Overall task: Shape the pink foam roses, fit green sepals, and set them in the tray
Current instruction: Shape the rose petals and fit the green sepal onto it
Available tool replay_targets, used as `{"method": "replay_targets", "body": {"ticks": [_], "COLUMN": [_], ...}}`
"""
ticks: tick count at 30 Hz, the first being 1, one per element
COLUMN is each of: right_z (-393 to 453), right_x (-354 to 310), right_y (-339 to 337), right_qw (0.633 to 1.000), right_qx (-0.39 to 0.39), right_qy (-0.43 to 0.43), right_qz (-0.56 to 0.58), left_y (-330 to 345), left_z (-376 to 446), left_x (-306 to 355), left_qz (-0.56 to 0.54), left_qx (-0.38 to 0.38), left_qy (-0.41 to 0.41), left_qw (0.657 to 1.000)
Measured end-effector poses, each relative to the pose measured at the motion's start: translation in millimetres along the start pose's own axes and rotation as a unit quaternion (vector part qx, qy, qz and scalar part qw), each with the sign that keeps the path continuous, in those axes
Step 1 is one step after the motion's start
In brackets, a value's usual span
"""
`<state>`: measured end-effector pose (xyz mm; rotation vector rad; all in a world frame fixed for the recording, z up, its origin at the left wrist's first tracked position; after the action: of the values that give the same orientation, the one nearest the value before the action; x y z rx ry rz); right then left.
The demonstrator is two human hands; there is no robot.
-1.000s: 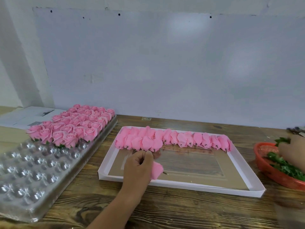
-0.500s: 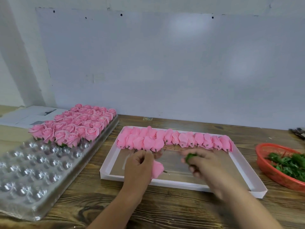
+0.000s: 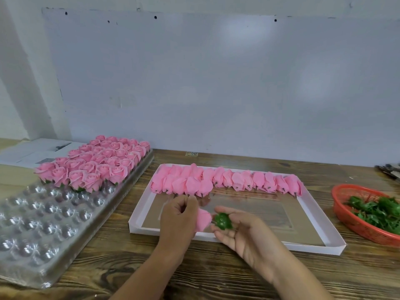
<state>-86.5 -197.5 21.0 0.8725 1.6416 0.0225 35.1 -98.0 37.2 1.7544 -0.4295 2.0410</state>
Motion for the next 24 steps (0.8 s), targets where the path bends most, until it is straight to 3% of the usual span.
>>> {"method": "replay_targets", "body": {"ticks": [4, 9, 17, 24], "right_z": [-4.0, -6.2, -11.2, -12.1], "right_x": [3.0, 6.0, 2.1, -0.3], "right_y": [6.0, 15.1, 13.2, 9.9], "right_qw": [0.998, 0.998, 0.991, 0.982], "right_qx": [0.018, 0.004, 0.004, 0.065], "right_qy": [-0.038, -0.044, -0.076, -0.127], "right_qz": [-0.055, -0.04, -0.107, -0.124], "left_y": [-0.1, -5.0, -11.7, -12.9], "left_z": [-2.1, -1.3, 4.3, 4.8], "left_x": [5.9, 5.4, -1.6, -3.5], "left_qz": [0.026, 0.047, 0.049, 0.031], "left_qx": [0.0, 0.031, 0.072, 0.086], "left_qy": [0.047, 0.095, 0.102, 0.094], "left_qw": [0.999, 0.994, 0.991, 0.991]}}
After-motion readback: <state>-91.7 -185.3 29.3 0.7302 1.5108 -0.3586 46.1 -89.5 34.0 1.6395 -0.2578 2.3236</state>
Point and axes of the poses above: each hand's wrist, its own z-axis towards the middle knuckle, its own y-axis out of the palm, x = y × z, the point moved 6 cm from there along z, towards the middle knuckle, and after that the axes turned 6 degrees about -z, right-handed, at the moved point
